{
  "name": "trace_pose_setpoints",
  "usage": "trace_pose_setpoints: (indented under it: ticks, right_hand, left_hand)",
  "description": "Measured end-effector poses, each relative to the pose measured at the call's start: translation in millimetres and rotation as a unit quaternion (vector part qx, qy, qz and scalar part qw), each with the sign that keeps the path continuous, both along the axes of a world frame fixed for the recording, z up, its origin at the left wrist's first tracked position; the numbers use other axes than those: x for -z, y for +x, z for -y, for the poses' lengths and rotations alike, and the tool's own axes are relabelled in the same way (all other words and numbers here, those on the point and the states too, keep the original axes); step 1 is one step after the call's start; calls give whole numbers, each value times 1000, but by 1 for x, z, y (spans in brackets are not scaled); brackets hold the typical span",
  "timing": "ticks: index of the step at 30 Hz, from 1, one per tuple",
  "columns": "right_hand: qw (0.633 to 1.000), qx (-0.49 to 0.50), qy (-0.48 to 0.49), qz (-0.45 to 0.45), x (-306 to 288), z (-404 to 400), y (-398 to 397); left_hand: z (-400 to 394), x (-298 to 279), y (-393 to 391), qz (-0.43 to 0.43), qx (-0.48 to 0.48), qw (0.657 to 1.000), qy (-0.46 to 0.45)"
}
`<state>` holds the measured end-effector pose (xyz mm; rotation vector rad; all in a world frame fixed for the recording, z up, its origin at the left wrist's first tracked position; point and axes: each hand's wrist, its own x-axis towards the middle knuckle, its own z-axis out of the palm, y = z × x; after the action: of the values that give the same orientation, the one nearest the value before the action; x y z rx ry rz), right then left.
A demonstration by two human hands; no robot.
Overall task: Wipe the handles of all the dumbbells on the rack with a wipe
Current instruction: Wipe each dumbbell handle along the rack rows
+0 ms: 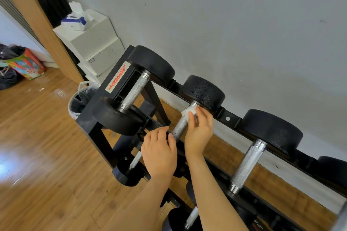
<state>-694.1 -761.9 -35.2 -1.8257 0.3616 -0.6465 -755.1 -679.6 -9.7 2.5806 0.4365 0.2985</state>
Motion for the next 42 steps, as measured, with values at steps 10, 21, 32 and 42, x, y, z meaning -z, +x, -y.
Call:
trace_pose_setpoints:
  ticks: [10,21,32,42]
  right_hand:
    - [999,-35,21,-25,4,-3,-16]
    - [999,-18,31,-40,0,-11,-21]
    - [982,-91,-164,16,-1,16,-6]
    - [904,-143,-402,12,-20,28,6]
  left_hand:
    - [0,1,-1,-19,-6,1000,-2]
    - [0,-2,-1,-12,-9,1000,-10]
    - [-10,1,-11,-5,40,999,-29]
    - [-22,11,-25,12,51,999,-3]
